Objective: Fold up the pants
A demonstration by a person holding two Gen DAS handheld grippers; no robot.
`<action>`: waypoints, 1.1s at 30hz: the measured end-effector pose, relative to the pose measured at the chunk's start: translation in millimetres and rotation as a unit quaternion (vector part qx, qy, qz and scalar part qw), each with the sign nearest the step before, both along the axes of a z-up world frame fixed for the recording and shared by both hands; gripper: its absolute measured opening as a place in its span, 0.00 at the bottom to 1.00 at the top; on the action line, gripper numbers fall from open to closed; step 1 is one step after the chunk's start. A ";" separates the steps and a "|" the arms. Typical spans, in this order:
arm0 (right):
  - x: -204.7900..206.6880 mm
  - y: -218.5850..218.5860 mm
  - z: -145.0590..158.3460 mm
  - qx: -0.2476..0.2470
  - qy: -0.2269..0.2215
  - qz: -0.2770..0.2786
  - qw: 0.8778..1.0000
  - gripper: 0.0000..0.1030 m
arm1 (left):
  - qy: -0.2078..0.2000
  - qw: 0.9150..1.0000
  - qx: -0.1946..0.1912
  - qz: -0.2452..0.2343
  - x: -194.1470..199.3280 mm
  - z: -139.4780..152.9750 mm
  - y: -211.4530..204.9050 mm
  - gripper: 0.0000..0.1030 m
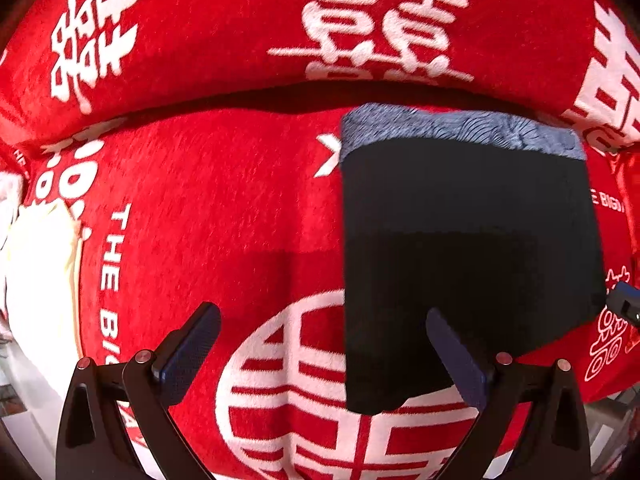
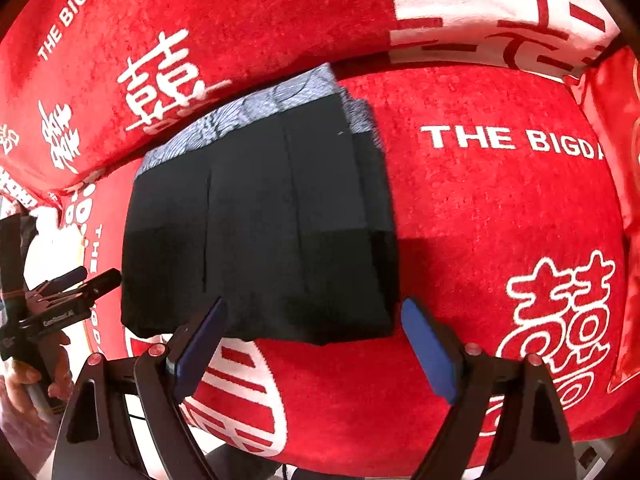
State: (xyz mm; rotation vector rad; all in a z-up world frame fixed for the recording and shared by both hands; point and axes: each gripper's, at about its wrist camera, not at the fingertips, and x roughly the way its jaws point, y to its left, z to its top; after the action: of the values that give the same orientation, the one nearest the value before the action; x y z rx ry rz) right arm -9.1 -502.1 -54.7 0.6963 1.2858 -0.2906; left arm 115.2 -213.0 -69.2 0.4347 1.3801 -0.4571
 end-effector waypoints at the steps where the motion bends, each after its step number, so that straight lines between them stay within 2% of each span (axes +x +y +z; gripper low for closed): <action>1: -1.1 -5.8 -1.2 0.004 -0.005 -0.004 1.000 0.88 | 0.001 1.000 -0.007 -0.002 1.4 0.2 -1.4 1.00; 16: 13.1 -51.9 -36.7 0.070 -0.030 0.018 0.997 0.88 | 0.017 0.999 -0.045 -0.002 19.5 -14.8 -19.2 1.00; 25: 14.5 -66.1 -59.2 0.132 -0.053 0.045 0.989 0.88 | 0.043 0.995 -0.080 -0.041 33.5 -22.1 -21.1 1.00; 28: 12.5 -74.3 -67.2 0.159 -0.067 0.044 0.984 0.88 | 0.058 0.993 -0.093 -0.052 40.1 -30.2 -20.5 1.00; 33: 19.9 -78.5 -91.1 0.243 -0.092 0.048 0.964 0.88 | 0.074 0.988 -0.118 -0.071 46.1 -47.9 -28.9 1.00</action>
State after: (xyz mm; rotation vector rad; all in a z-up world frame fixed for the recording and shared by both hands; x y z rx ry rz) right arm 10.8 -580.6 -145.8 1.0463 1.2154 0.1770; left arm 161.3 -241.9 -117.1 0.3110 1.4228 -0.7736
